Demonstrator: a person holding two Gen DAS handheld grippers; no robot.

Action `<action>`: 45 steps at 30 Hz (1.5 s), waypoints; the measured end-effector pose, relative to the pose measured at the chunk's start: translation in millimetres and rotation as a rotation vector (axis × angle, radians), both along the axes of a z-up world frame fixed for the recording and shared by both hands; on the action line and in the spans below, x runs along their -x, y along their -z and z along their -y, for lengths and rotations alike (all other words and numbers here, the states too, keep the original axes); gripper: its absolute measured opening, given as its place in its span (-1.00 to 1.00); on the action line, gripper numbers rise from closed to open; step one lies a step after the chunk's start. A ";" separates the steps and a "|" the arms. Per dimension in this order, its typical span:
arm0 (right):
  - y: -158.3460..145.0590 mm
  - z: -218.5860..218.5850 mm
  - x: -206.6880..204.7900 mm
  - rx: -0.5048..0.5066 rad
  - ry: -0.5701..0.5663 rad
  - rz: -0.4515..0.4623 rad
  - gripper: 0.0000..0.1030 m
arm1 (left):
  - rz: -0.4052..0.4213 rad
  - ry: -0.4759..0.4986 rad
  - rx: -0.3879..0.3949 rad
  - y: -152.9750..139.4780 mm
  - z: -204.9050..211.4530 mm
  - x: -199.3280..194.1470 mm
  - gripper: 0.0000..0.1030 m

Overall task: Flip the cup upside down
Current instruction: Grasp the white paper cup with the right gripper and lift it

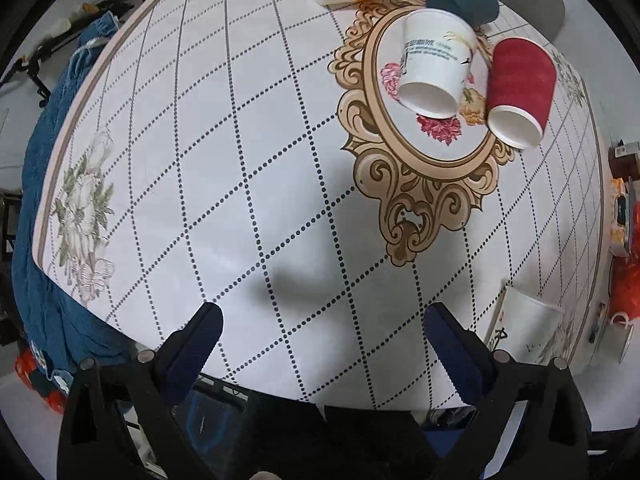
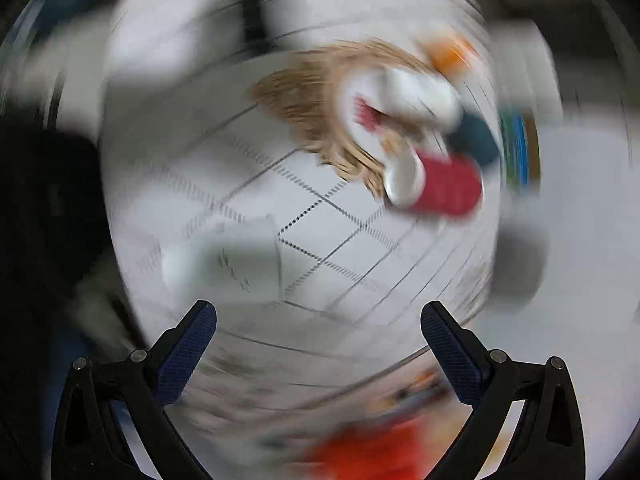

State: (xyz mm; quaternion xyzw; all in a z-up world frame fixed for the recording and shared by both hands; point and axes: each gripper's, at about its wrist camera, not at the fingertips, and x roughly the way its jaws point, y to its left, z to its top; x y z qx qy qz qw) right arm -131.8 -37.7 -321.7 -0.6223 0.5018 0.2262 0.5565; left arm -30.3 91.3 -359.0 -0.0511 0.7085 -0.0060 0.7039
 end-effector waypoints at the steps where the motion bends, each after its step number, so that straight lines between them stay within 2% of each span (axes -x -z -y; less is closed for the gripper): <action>1: 10.9 -0.6 12.1 0.082 -0.149 -0.005 1.00 | -0.004 -0.001 -0.001 3.2 0.1 -0.4 1.00; 6: 50.3 13.3 50.8 0.324 -0.640 -0.047 1.00 | -0.039 0.005 -0.009 22.9 2.6 1.6 1.00; 10: 74.3 29.8 66.8 0.436 -0.927 -0.078 0.99 | -0.068 0.013 -0.018 37.8 3.6 5.6 1.00; 14: 87.6 39.0 72.2 0.482 -1.109 -0.104 0.96 | -0.088 0.016 -0.026 50.3 3.7 7.1 1.00; 19: 104.9 45.1 75.5 0.530 -1.256 -0.134 0.89 | -0.102 0.020 -0.023 61.2 7.8 7.2 1.00; 26: 120.2 48.8 69.0 0.558 -1.318 -0.168 0.88 | -0.111 0.006 -0.021 72.6 4.2 15.8 1.00; 28: 125.9 48.3 64.2 0.566 -1.319 -0.174 0.73 | -0.113 0.003 -0.021 73.8 1.7 18.7 1.00; 30: 131.2 50.5 60.7 0.579 -1.315 -0.169 0.42 | -0.110 0.001 -0.024 70.3 -5.2 21.9 1.00; 33: 135.3 50.8 48.3 0.578 -1.292 -0.168 0.31 | -0.107 -0.003 -0.025 65.2 -13.0 23.7 1.00; 40: 131.0 27.1 23.6 0.500 -1.163 -0.157 0.28 | -0.101 0.002 -0.031 64.0 -7.5 20.8 1.00; 45: 121.3 -0.1 -4.7 0.417 -0.963 -0.153 0.27 | -0.095 0.007 -0.039 55.9 -2.5 17.2 1.00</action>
